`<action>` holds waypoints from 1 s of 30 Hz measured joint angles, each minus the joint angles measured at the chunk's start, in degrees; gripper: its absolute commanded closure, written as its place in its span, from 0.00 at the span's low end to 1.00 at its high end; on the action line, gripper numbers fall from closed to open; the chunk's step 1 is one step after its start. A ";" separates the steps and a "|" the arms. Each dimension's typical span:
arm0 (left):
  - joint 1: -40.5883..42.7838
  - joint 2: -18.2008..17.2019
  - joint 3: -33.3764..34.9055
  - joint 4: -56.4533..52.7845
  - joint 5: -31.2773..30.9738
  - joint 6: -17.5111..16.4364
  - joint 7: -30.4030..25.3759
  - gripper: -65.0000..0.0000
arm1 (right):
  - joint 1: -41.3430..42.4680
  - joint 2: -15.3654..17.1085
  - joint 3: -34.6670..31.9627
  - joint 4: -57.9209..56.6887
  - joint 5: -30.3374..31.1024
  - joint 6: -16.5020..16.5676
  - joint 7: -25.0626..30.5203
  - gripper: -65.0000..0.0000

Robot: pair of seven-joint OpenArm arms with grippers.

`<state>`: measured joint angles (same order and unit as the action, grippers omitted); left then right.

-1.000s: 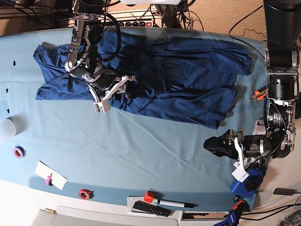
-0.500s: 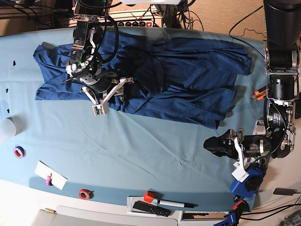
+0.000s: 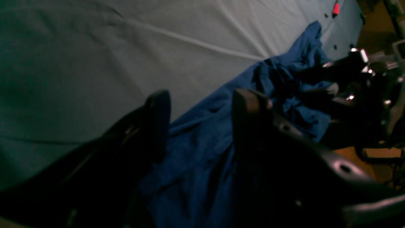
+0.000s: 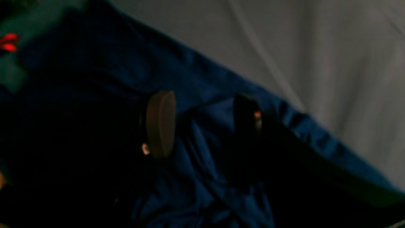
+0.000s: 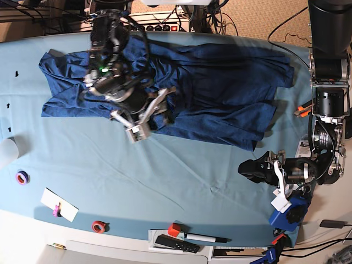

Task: Layout the t-shirt on the table in an organized manner, then fold the t-shirt properly
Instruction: 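Press the right gripper onto the folded sleeve near the collar, then drag the right gripper across the shirt body toward the left gripper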

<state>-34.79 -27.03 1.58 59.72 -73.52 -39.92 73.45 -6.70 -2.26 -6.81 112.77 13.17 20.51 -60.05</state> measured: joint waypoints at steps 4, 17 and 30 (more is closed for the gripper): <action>0.00 0.02 0.02 0.00 0.00 0.00 0.00 0.51 | 0.07 0.02 -1.97 -0.68 -5.46 -4.20 0.72 0.55; 0.00 0.02 0.02 0.00 -0.02 0.00 0.00 0.51 | -3.74 0.07 -1.95 -1.09 -16.59 -10.27 0.68 0.55; 0.00 0.00 0.02 0.00 0.00 0.00 0.00 0.52 | -5.35 0.02 -1.95 -1.09 -16.76 -10.29 1.68 0.97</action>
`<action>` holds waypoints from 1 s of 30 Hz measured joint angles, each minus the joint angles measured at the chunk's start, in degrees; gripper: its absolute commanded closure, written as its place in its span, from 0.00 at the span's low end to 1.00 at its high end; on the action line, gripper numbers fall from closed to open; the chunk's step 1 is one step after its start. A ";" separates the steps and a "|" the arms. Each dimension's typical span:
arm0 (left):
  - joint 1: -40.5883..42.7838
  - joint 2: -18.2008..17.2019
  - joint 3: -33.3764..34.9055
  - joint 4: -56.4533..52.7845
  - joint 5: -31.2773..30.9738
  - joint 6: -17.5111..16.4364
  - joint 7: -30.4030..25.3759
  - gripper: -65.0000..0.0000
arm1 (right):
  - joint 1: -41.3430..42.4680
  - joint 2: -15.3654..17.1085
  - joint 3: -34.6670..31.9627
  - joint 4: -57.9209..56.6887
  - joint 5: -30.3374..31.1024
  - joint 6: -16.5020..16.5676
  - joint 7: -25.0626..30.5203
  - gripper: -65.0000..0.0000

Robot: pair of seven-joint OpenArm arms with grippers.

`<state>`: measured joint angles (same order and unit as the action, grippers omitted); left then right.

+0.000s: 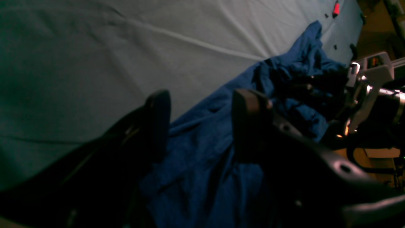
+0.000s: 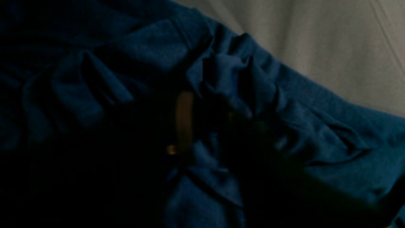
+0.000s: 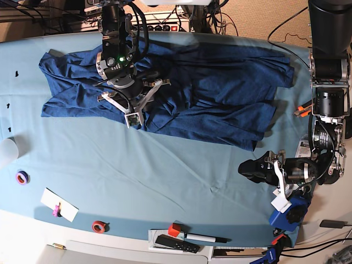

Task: Layout the t-shirt on the table in an organized manner, then fold the t-shirt properly
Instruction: 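Drag the right gripper across the shirt body toward the left gripper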

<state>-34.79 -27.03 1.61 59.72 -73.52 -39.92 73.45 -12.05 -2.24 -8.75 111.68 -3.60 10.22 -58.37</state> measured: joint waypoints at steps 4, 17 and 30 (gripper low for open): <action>0.00 0.02 0.00 0.00 0.00 0.00 0.00 0.52 | 0.00 0.00 0.00 0.00 -0.02 0.02 0.11 1.00; 0.00 0.00 -0.02 0.00 -0.02 0.00 -0.02 0.52 | 0.07 0.17 -13.92 0.59 -1.77 -0.02 0.61 1.00; 0.00 0.00 -0.02 0.00 0.02 0.00 0.00 0.52 | 5.40 0.31 -34.49 4.63 -3.93 1.79 1.79 1.00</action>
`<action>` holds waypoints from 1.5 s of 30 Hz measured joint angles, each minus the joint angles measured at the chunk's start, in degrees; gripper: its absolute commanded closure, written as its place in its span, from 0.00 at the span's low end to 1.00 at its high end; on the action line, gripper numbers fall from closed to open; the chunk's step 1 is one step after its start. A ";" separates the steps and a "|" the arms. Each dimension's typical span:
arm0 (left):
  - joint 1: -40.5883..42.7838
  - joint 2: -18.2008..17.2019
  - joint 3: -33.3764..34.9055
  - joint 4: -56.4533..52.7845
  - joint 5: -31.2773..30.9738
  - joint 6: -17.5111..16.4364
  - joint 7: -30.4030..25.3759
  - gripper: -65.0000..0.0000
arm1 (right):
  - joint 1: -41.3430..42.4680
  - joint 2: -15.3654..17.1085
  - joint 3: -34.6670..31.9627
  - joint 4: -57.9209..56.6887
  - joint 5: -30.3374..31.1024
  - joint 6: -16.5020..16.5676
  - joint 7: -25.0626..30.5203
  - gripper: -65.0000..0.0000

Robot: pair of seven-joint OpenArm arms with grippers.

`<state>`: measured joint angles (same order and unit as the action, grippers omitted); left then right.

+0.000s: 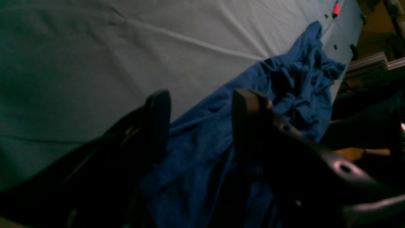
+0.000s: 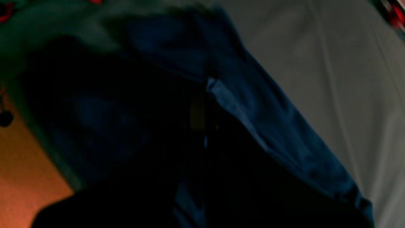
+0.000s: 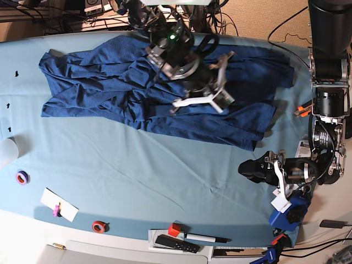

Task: Layout the t-shirt on the table in an organized manner, then fold the t-shirt properly
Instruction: 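Drag the right gripper across the shirt body toward the left gripper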

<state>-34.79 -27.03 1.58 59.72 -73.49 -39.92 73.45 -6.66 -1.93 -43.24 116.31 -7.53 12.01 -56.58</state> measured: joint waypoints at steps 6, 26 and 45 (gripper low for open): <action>0.02 0.00 0.00 0.00 1.09 0.02 -0.02 0.52 | 0.33 0.17 0.11 -0.02 1.88 2.93 7.13 1.00; -0.31 -0.83 0.02 -0.07 3.50 0.00 -3.39 0.52 | 14.10 -5.35 -1.07 -22.21 10.60 10.95 13.51 1.00; -0.31 -1.75 0.00 -0.07 5.16 0.00 -5.66 0.52 | 14.43 -5.38 -0.72 -24.65 8.39 11.47 11.06 0.46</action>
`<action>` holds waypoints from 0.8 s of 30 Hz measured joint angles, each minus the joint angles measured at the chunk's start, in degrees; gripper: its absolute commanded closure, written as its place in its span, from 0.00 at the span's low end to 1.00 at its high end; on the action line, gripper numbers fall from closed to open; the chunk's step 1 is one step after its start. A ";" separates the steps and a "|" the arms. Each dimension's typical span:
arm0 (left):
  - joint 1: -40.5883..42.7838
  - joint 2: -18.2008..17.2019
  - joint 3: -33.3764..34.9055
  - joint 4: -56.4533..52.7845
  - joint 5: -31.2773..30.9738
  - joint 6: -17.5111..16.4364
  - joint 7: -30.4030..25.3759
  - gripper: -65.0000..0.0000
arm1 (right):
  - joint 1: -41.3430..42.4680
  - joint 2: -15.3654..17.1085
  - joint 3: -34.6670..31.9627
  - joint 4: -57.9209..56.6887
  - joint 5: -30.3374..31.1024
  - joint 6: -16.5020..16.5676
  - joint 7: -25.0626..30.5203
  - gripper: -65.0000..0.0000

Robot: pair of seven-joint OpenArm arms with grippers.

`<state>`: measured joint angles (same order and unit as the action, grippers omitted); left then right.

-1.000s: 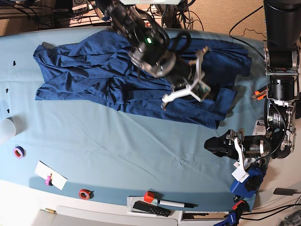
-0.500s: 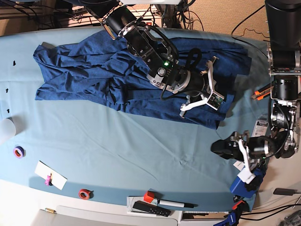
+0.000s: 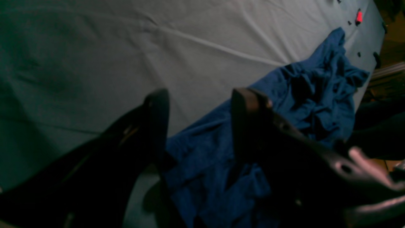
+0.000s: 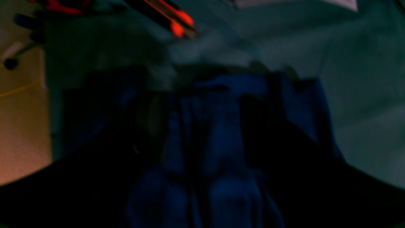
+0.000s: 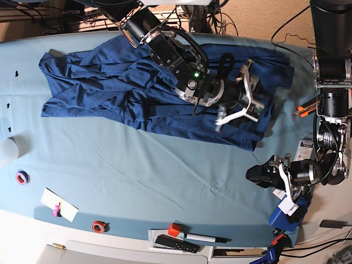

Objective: Layout the t-shirt on the table in an organized manner, then fold the t-shirt properly

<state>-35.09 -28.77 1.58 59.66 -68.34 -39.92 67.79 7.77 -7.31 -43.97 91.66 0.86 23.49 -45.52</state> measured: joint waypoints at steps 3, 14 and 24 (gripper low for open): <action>0.00 0.02 0.02 0.02 1.01 0.02 -0.22 0.51 | -0.09 0.22 4.11 5.66 -3.28 -5.51 -5.84 0.46; 0.00 0.00 0.00 0.02 2.62 0.02 -1.86 0.51 | -6.47 3.69 36.59 21.29 6.95 -2.89 -9.20 0.46; -0.81 -4.81 0.02 0.00 6.93 0.07 -5.99 0.51 | -15.19 6.12 70.64 21.33 28.65 9.18 -17.59 0.46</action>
<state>-35.90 -33.58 1.61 59.66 -61.41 -39.86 61.80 -7.42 -1.19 26.68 112.99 29.52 32.67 -63.11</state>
